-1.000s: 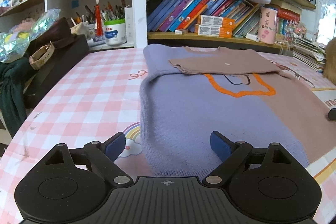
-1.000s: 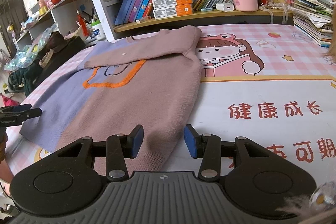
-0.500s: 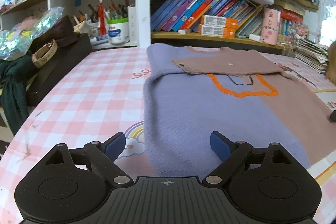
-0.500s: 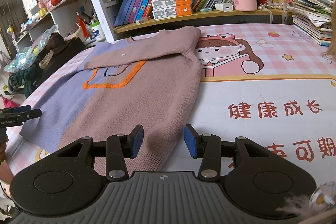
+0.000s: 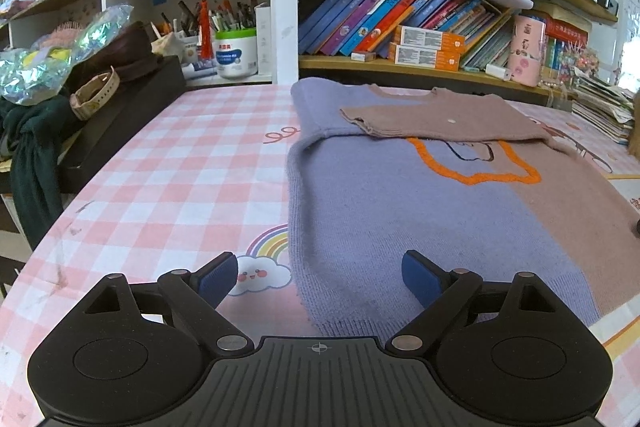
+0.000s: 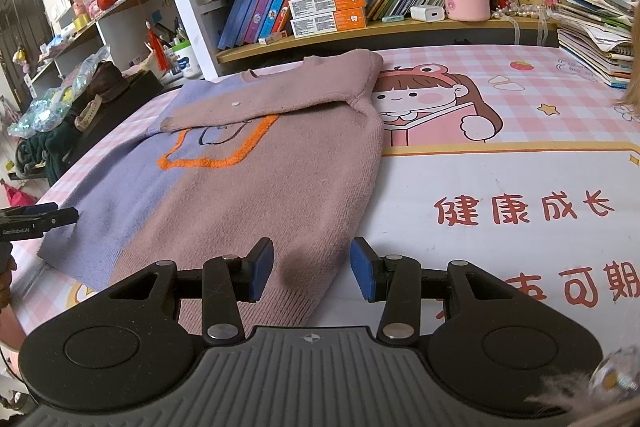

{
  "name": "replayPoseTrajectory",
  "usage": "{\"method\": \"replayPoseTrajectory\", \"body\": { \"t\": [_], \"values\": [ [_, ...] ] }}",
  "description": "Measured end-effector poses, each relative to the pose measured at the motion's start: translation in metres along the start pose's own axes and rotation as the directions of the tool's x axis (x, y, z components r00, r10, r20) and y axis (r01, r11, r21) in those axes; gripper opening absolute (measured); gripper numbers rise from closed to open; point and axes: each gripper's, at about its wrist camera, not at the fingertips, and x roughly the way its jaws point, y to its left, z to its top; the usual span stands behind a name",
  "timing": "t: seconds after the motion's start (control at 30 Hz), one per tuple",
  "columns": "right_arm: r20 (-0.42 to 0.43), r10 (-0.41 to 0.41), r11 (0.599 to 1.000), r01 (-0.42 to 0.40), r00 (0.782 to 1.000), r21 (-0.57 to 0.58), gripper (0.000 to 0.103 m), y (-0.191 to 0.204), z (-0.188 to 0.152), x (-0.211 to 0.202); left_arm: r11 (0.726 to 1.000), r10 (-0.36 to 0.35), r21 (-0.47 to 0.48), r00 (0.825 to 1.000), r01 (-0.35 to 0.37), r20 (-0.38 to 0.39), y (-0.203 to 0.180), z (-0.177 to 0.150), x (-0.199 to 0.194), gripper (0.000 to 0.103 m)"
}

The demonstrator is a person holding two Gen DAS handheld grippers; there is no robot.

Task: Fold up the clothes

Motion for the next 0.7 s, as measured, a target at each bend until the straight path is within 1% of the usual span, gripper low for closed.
{"method": "replayPoseTrajectory", "body": {
  "t": [0.1, 0.33, 0.47, 0.57, 0.63, 0.7],
  "values": [
    [-0.001, -0.001, 1.0, 0.001, 1.0, -0.001, 0.041, 0.0, 0.0, 0.0, 1.0, -0.001, 0.006, 1.0, 0.001, 0.001, 0.0, 0.0, -0.001, 0.091],
    [-0.007, -0.006, 1.0, 0.006, 1.0, -0.01, 0.041, 0.001, -0.001, -0.001, 0.999, -0.022, 0.049, 0.999, 0.02, 0.031, -0.002, 0.003, -0.013, 0.091],
    [-0.003, -0.009, 1.0, 0.009, 1.0, -0.009, 0.041, 0.0, -0.001, -0.004, 0.999, -0.024, 0.045, 0.999, 0.022, 0.037, 0.0, 0.003, -0.016, 0.091],
    [-0.002, -0.014, 1.0, 0.014, 1.0, -0.007, 0.041, -0.001, -0.001, -0.005, 0.999, -0.031, 0.042, 0.999, 0.03, 0.026, 0.001, 0.003, -0.014, 0.091],
    [-0.002, -0.022, 1.0, 0.022, 1.0, -0.003, 0.041, -0.002, -0.001, -0.004, 1.0, -0.022, 0.015, 1.0, 0.022, 0.011, 0.004, 0.003, -0.013, 0.091],
    [0.0, -0.023, 1.0, 0.023, 1.0, -0.001, 0.041, -0.003, -0.001, -0.006, 0.999, -0.039, -0.009, 0.999, 0.039, 0.013, 0.007, 0.003, -0.014, 0.091]
  ]
}}
